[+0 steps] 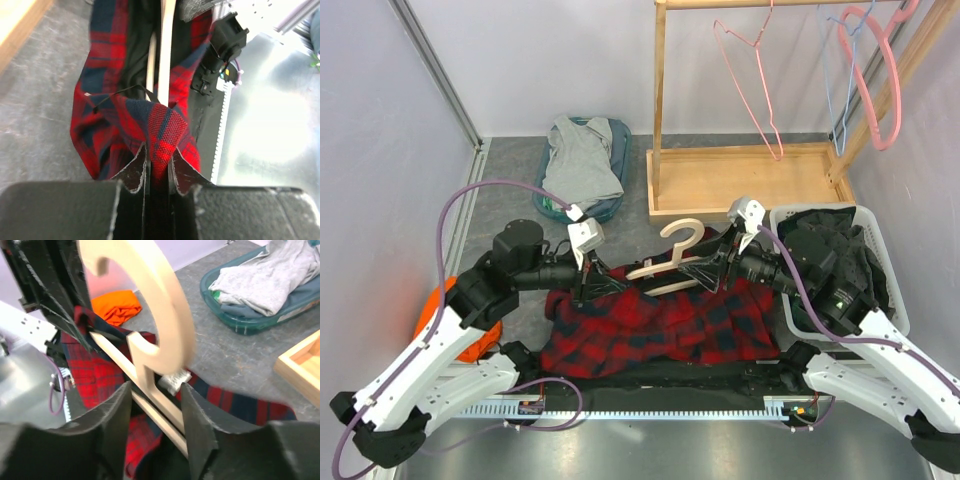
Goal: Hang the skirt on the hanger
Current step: Hang the skirt on the hanger.
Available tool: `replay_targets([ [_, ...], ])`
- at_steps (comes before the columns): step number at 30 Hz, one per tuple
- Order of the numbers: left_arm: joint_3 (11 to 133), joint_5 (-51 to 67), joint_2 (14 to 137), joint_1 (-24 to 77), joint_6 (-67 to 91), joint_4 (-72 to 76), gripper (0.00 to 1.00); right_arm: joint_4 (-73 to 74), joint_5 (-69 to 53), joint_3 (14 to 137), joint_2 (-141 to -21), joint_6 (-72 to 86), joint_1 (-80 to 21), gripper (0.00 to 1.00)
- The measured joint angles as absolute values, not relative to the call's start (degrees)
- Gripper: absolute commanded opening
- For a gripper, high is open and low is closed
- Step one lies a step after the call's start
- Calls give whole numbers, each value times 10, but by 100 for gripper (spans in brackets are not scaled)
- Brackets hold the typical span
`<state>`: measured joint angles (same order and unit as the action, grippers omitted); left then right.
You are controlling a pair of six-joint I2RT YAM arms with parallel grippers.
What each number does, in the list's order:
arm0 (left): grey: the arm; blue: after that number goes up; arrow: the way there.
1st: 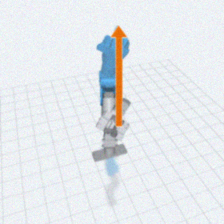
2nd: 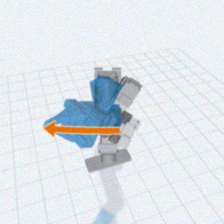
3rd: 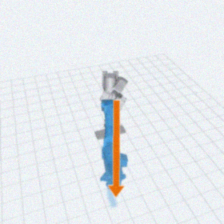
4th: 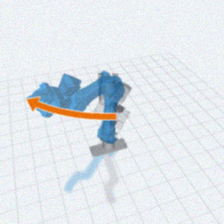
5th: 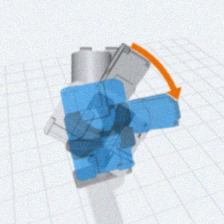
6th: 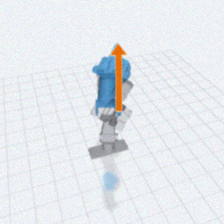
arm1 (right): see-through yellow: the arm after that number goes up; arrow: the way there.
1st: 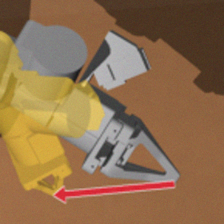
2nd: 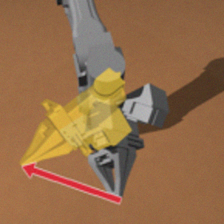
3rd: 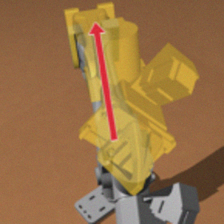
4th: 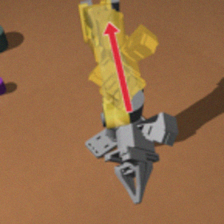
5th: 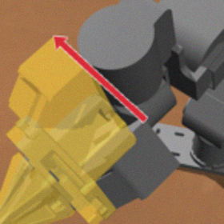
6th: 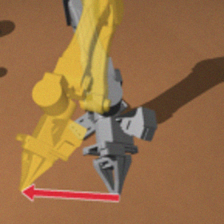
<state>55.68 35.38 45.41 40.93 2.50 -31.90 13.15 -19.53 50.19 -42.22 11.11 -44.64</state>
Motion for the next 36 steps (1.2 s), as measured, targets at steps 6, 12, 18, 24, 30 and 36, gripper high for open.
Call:
replay_targets([
  [6, 579, 331, 422, 408, 20, -353, 2, 143, -166, 502, -408, 109, -446, 63],
  [12, 585, 331, 397, 408, 19, -377, 2, 156, -132, 502, -402, 109, -446, 63],
  [18, 586, 332, 384, 406, 19, -389, 2, 162, -162, 521, -432, 93, -446, 70],
  [24, 592, 353, 384, 406, 16, -392, 2, 203, -278, 583, -491, 29, -445, 78],
  [30, 595, 382, 388, 406, 4, -394, 2, 253, -352, 619, -550, -24, -446, 53],
  [36, 597, 359, 396, 404, 1, -402, 47, 260, -398, 613, -553, -33, -458, 0],
])
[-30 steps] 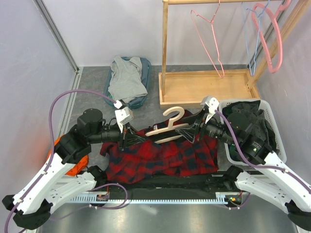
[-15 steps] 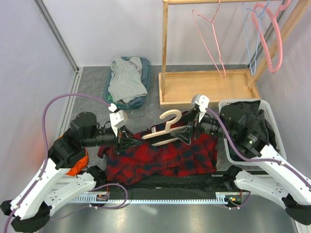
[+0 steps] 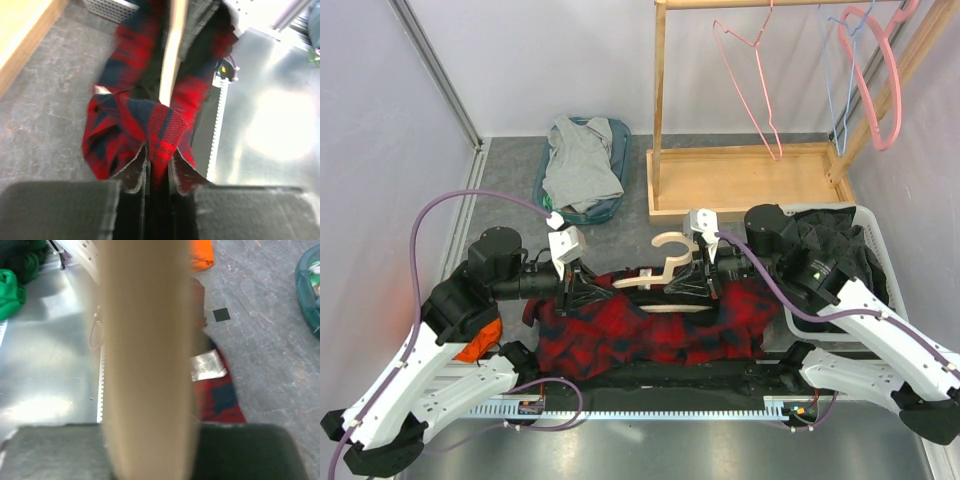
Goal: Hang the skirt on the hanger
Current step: Hang the skirt on the hanger.
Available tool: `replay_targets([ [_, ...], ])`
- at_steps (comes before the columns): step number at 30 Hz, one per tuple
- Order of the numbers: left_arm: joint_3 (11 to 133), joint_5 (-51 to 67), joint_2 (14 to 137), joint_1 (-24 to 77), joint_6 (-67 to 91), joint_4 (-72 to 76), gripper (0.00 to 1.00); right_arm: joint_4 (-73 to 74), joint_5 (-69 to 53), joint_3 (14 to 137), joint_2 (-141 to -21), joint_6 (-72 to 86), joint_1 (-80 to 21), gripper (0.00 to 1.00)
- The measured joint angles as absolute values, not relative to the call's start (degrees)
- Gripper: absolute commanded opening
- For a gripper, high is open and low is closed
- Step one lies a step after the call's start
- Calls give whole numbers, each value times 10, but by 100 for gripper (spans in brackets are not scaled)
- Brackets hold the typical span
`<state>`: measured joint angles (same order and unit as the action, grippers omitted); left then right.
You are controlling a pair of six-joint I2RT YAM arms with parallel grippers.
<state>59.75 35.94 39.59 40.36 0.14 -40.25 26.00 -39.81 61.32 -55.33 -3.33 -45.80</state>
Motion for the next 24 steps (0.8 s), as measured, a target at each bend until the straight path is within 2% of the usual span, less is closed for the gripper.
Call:
replay_targets([
  [1, 599, 351, 397, 403, 2, -402, 71, 261, -400, 612, -550, -34, -460, 0],
  [3, 607, 316, 398, 404, 4, -396, 80, 257, -393, 604, -539, -27, -461, 0],
  [4, 613, 295, 398, 404, 9, -393, 91, 254, -382, 600, -534, -22, -461, 0],
  [9, 664, 163, 400, 404, 23, -385, 99, 245, -293, 594, -523, 1, -458, 0],
  [12, 712, 128, 405, 404, 26, -376, 99, 239, -248, 598, -521, 7, -458, 0],
  [17, 771, 141, 413, 404, 27, -338, 99, 236, -206, 641, -531, 11, -456, 0],
  [24, 793, 203, 462, 404, 22, -325, 99, 224, -222, 713, -571, 11, -455, 0],
])
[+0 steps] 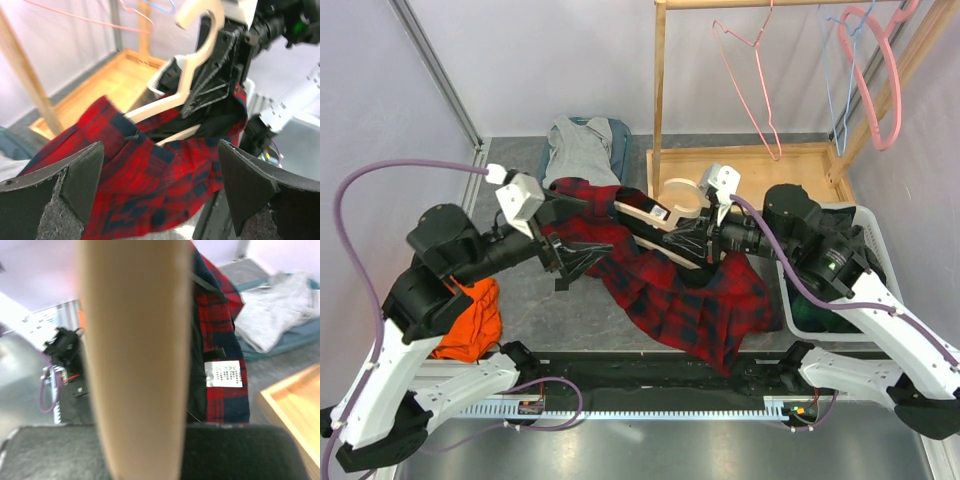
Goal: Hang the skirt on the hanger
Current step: Hang the skirt on the hanger.
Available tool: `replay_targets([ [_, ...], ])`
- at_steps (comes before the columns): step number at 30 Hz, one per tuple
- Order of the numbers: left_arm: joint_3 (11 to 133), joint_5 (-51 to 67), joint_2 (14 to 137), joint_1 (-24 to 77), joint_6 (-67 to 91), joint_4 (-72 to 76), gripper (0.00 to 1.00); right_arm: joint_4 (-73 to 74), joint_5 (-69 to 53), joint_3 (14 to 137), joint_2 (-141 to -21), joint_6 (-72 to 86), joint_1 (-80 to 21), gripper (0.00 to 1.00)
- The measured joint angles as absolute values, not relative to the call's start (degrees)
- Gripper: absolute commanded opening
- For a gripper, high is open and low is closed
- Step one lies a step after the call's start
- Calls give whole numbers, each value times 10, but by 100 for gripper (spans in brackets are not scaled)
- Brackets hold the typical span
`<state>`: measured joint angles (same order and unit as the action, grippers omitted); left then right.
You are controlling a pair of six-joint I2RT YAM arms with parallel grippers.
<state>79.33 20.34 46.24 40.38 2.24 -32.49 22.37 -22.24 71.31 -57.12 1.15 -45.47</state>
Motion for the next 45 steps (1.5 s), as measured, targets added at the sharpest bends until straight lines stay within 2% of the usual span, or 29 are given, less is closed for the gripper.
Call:
replay_targets([
  [14, 780, 349, 499, 404, -68, -355, 98, 275, -342, 689, -601, 5, -480, 0],
  [21, 723, 409, 541, 404, -81, -406, 72, 283, -352, 680, -611, -5, -511, 0],
  [26, 689, 431, 566, 404, -85, -433, 66, 280, -350, 670, -622, -4, -528, 0],
  [29, 681, 442, 566, 404, -87, -441, 50, 277, -347, 667, -628, -3, -536, 0],
  [35, 660, 460, 560, 413, -94, -444, 43, 274, -332, 666, -629, -2, -545, 0],
  [37, 657, 462, 560, 420, -96, -446, 9, 274, -330, 665, -629, -3, -546, 0],
  [38, 656, 462, 561, 423, -96, -448, 2, 275, -330, 664, -629, -1, -546, 0],
  [39, 656, 456, 561, 427, -105, -449, 2, 275, -335, 663, -629, 1, -547, 0],
  [40, 656, 456, 562, 431, -106, -452, 2, 277, -331, 662, -628, 1, -548, 4],
  [41, 656, 451, 562, 434, -108, -453, 2, 279, -333, 662, -628, 2, -548, 14],
  [42, 656, 446, 562, 437, -108, -453, 2, 279, -333, 660, -627, 3, -548, 24],
  [43, 656, 441, 562, 439, -108, -454, 2, 279, -331, 660, -627, 4, -548, 40],
  [45, 656, 431, 561, 441, -108, -453, 2, 273, -318, 660, -626, 12, -548, 57],
])
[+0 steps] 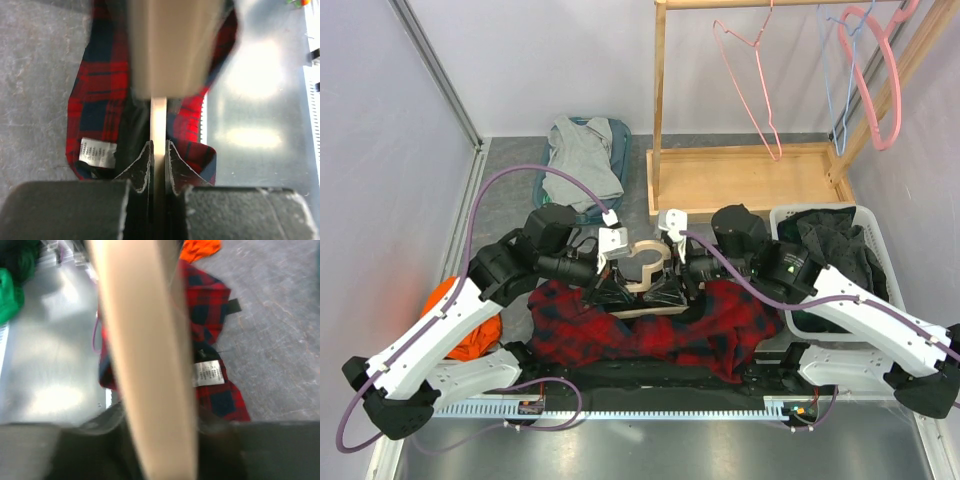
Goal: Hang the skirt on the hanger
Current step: Hang the skirt on the hanger.
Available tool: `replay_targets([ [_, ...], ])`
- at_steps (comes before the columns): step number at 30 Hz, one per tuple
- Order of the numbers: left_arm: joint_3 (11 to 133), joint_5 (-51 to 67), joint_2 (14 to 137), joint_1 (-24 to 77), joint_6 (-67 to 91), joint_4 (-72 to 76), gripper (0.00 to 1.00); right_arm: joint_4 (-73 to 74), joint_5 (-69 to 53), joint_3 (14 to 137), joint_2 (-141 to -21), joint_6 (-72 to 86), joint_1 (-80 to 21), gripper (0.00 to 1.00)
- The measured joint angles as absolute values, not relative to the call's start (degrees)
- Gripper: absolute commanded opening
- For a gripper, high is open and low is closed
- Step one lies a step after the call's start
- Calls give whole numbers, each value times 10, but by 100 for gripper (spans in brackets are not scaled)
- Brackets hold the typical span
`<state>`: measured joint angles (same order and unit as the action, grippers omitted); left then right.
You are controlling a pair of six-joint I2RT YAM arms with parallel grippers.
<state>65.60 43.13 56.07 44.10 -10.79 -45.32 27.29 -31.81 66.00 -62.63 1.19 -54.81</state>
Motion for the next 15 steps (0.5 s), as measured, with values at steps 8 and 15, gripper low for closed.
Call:
replay_targets([
  [8, 655, 390, 520, 444, -108, -475, 2, 245, -234, 645, -561, 28, -548, 80],
  [15, 657, 391, 462, 444, -108, -494, 2, 289, -179, 643, -490, 18, -548, 78],
])
